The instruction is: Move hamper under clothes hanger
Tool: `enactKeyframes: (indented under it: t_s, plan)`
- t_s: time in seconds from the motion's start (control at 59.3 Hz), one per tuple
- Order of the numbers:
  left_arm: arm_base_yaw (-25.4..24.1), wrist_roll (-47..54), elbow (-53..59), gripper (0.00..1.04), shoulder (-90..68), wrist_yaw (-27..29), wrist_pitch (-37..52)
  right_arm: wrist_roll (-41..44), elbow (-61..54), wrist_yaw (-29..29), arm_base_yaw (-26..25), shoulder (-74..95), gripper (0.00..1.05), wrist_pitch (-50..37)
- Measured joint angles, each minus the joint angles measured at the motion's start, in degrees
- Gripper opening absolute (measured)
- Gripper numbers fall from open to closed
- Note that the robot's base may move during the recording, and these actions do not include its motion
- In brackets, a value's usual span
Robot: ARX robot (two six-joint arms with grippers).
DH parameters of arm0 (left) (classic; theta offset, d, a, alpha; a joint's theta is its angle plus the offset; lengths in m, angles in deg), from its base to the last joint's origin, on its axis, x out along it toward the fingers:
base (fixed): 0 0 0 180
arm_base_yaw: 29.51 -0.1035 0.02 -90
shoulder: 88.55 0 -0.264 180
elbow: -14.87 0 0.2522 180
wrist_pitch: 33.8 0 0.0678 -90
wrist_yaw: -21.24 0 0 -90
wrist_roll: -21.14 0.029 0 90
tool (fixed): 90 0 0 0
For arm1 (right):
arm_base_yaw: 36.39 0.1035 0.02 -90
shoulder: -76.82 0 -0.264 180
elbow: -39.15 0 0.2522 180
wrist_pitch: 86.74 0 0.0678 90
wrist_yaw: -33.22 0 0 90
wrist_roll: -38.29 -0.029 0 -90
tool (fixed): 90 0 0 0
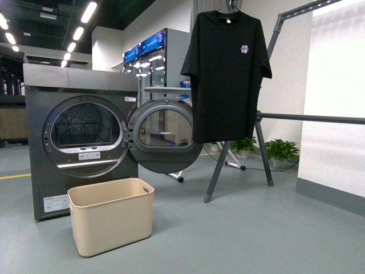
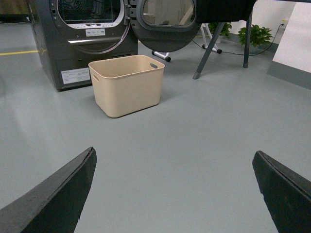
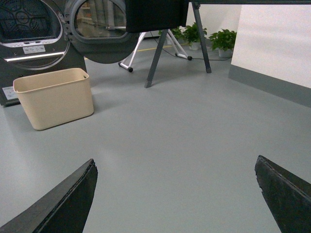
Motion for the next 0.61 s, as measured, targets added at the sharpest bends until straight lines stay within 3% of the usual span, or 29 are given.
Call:
enactKeyframes:
  t_s: [0.607]
  plan:
    - [0.00,0.00,0.00,0.98,0.00,0.00,0.00,0.00,0.00,0.00,0.00,0.00,0.97,0.00]
